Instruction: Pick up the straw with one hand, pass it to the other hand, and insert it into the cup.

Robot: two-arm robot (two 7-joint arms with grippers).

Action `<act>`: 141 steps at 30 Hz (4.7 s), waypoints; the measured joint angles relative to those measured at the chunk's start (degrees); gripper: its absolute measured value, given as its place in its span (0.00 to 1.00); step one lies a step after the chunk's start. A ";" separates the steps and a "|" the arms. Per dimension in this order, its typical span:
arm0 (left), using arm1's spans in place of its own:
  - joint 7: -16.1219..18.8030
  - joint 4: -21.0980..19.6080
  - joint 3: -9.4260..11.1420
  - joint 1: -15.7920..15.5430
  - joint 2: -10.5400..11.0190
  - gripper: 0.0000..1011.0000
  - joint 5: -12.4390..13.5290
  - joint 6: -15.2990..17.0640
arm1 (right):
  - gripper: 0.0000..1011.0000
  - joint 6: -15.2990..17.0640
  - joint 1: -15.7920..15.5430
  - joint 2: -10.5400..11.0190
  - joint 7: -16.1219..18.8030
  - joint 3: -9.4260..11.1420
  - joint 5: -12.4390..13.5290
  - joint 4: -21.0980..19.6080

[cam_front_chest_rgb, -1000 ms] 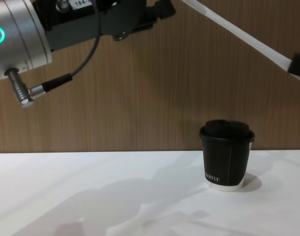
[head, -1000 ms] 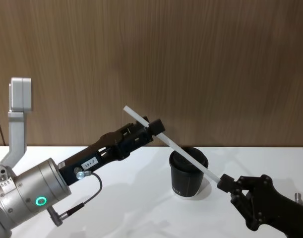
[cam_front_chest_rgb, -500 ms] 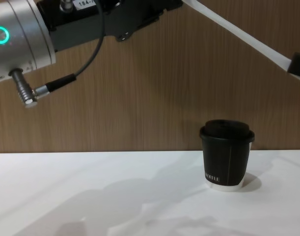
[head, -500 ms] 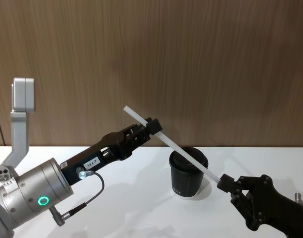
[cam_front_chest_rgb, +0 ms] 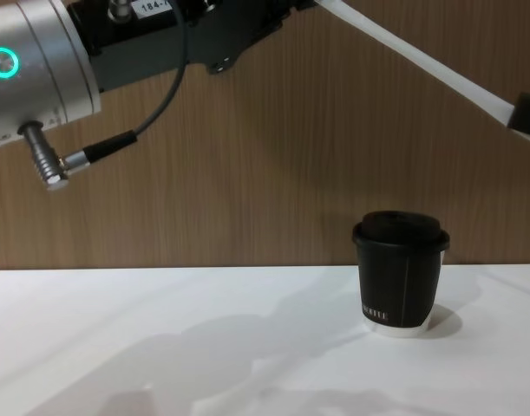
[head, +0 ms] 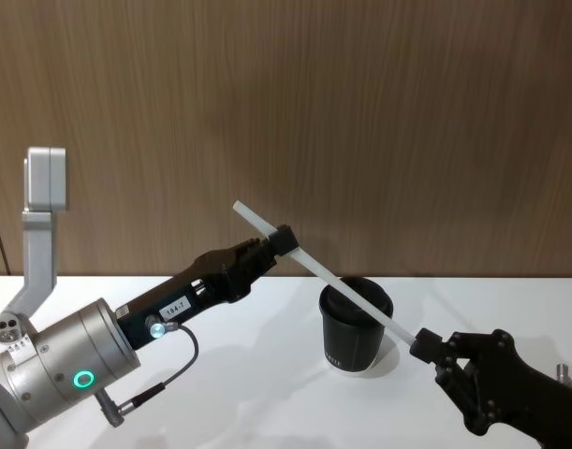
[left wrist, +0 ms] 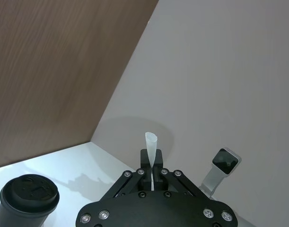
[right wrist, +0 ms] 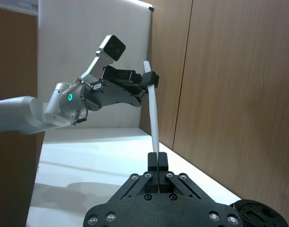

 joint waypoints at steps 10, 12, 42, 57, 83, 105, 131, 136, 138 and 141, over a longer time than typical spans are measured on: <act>0.06 0.01 0.00 -0.02 -0.03 0.01 -0.01 -0.01 | 0.09 0.00 0.00 0.00 0.00 0.00 0.00 0.00; 0.06 0.01 0.00 -0.02 -0.03 0.01 -0.01 -0.01 | 0.17 0.00 0.00 0.00 0.00 0.00 0.00 0.00; 4.12 -0.78 2.27 -2.31 0.05 0.01 6.94 -4.09 | 0.99 0.00 0.00 0.00 0.00 0.00 0.00 0.00; 11.77 -1.18 7.44 -8.03 -0.56 0.01 21.12 -8.57 | 0.99 0.00 0.00 0.00 0.00 0.00 0.00 0.00; 20.09 1.57 13.40 -18.57 -4.14 0.01 34.91 -0.06 | 0.99 0.00 0.00 0.00 0.00 0.00 0.00 0.00; 19.74 5.77 15.19 -23.20 -7.14 0.01 36.68 6.08 | 0.99 0.00 0.00 0.00 0.00 0.00 0.00 0.00; 20.01 11.28 17.51 -24.69 -9.51 0.01 40.59 5.66 | 0.99 0.00 0.00 0.00 0.00 0.00 0.00 0.00; 19.69 12.06 17.62 -24.72 -9.93 0.01 40.92 5.31 | 0.99 0.00 0.00 0.00 0.00 0.00 0.00 0.00; 19.63 12.29 17.63 -24.71 -10.03 0.01 41.10 5.13 | 0.99 0.00 0.00 0.00 0.00 0.00 0.00 0.00; 19.62 12.44 17.63 -24.68 -10.08 0.01 41.32 4.97 | 0.99 0.00 0.00 0.00 0.00 0.00 0.00 0.00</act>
